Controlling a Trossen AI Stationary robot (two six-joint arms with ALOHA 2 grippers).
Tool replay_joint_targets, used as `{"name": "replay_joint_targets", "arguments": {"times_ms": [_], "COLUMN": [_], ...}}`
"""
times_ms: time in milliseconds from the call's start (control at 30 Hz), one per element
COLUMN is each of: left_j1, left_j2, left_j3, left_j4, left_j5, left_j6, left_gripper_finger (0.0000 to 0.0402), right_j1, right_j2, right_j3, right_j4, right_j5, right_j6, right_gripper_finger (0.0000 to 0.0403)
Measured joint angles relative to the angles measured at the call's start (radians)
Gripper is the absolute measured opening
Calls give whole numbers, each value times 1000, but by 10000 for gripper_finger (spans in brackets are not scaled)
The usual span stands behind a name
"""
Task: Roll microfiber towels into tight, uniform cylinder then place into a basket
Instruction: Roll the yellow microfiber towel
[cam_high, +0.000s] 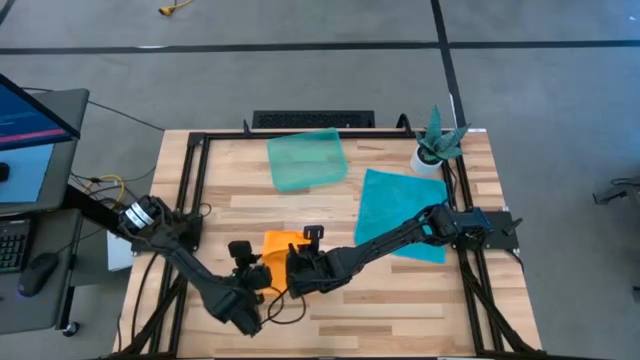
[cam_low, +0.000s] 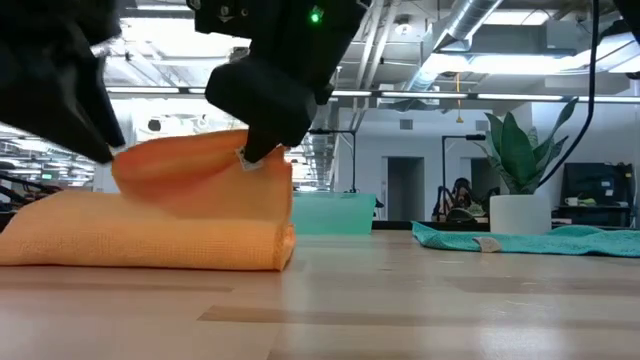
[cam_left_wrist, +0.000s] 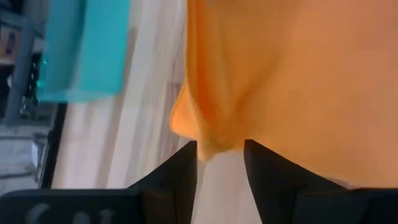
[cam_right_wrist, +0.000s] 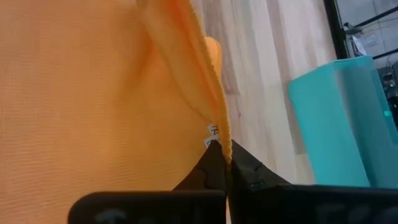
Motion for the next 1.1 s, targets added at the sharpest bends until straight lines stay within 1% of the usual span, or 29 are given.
{"name": "replay_joint_targets", "arguments": {"times_ms": [100,267,400,533,700,800,900,1000,1100], "left_j1": [-59,-141,-144,-101,-53,-32,-15,1,8], "left_j2": [-1,-1,-2,-2,-2,-2,-2,-2,-2], "left_j3": [27,21,-27,-92,-167,-205,-229,-230,-228], "left_j4": [10,171,273,336,405,523,628,666,669], "left_j5": [-48,-101,-104,-108,-68,-22,37,85,105], "left_j6": [-6,105,205,228,208,272,352,386,391], "left_gripper_finger": [126,126,126,126,126,126,125,126,126], "right_j1": [-4,-16,-18,-18,-22,-22,-21,-21,-22], "right_j2": [1,0,1,1,1,1,1,1,1], "right_j3": [-52,-94,-107,-107,-107,-107,-107,-107,-107], "right_j4": [41,74,117,134,124,124,125,125,125], "right_j5": [-2,-2,-1,-2,-17,-55,-61,-67,-76], "right_j6": [0,0,0,-1,0,-1,0,27,49], "right_gripper_finger": [17,11,11,26,32,29,31,47,70]}}
